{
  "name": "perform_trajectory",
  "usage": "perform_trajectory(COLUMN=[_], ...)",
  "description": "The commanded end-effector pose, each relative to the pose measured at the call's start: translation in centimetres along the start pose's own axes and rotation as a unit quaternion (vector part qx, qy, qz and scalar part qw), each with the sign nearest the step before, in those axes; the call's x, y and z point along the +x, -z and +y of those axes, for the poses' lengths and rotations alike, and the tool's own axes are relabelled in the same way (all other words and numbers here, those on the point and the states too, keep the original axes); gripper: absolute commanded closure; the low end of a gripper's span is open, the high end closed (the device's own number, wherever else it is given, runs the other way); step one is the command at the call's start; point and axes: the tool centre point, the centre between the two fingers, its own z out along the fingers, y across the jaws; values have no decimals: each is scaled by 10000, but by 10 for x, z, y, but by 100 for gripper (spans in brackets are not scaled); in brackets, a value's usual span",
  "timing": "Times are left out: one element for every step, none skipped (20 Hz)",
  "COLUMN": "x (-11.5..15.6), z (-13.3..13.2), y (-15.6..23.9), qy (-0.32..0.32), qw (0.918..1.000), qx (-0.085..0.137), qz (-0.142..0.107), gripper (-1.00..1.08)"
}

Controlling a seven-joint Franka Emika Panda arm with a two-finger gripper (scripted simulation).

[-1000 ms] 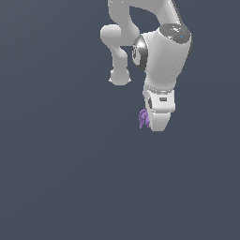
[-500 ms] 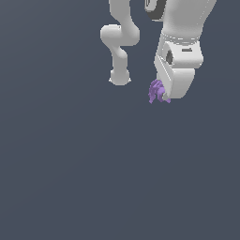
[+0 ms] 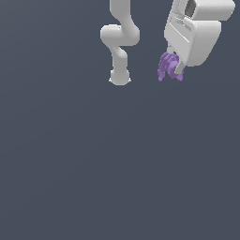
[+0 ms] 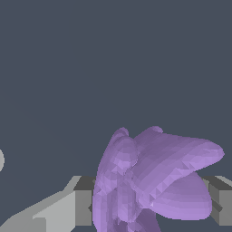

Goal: Pick up the object and move it to a goal position.

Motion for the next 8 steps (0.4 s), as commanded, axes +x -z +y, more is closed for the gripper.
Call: perform_trajectory(x=[2,3,3,4,4,4,5,5], z=[-2,-2,-3,-3,-3,-3,-3,-3], y=[12,15,18,20,22,23,24,24], qy=[-5,-7,-7,-9,-9,-9,-9,-9], qw=[10000,10000,10000,10000,10000,10000,10000,10000], qx=[7,7,7,6,6,6,6,6], qz=[0,0,0,-1,-1,-1,-1,-1], gripper=[108,108,108,108,108,108,108,108])
